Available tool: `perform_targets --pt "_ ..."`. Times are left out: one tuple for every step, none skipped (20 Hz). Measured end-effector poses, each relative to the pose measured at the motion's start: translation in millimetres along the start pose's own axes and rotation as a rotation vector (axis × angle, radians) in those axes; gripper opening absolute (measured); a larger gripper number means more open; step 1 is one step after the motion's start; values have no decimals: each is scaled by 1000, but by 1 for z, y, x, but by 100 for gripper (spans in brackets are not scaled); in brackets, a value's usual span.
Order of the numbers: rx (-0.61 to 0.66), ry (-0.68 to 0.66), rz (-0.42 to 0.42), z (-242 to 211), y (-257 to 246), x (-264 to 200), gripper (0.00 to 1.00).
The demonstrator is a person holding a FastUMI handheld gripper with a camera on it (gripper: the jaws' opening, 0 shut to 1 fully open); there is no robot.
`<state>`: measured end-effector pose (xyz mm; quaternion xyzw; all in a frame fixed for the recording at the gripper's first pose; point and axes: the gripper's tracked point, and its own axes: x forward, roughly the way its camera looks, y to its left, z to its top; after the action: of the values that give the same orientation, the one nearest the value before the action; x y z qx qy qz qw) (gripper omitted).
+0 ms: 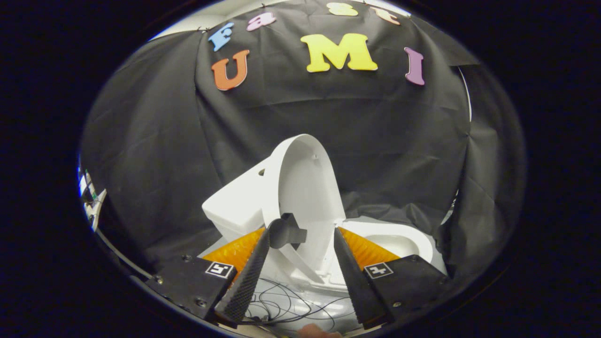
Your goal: Open the toilet lid.
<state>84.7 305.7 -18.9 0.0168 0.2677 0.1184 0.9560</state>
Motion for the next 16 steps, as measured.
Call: perform_targets --pt "2 -15 3 2 -7 -9 86" --pt "4 -32 2 5 -17 -19 86" --pt "5 -53 2 8 -27 -29 86" --pt "-1 -82 -1 11 -38 -39 86" --pt "-13 -110 -10 12 -50 -47 87" --pt "-33 -135 -21 13 -63 -56 87" --pt "-52 -155 -35 10 -76 -64 95" --pt "-65 -167 -50 7 -89 -72 99" --pt "-69 -177 -61 0 -102 -81 100" --pt "-63 -186 -71 -4 -116 -87 100" --pt "-51 -197 -73 -6 -127 -96 100" --pt "-33 -204 -85 -9 -141 -104 100" --pt "-12 -212 -95 -14 -156 -110 100" --pt "5 -219 -102 -19 -167 -115 100" --pt "20 -230 -105 -27 -177 -121 100" --pt "35 -244 -108 -32 -187 -125 100"
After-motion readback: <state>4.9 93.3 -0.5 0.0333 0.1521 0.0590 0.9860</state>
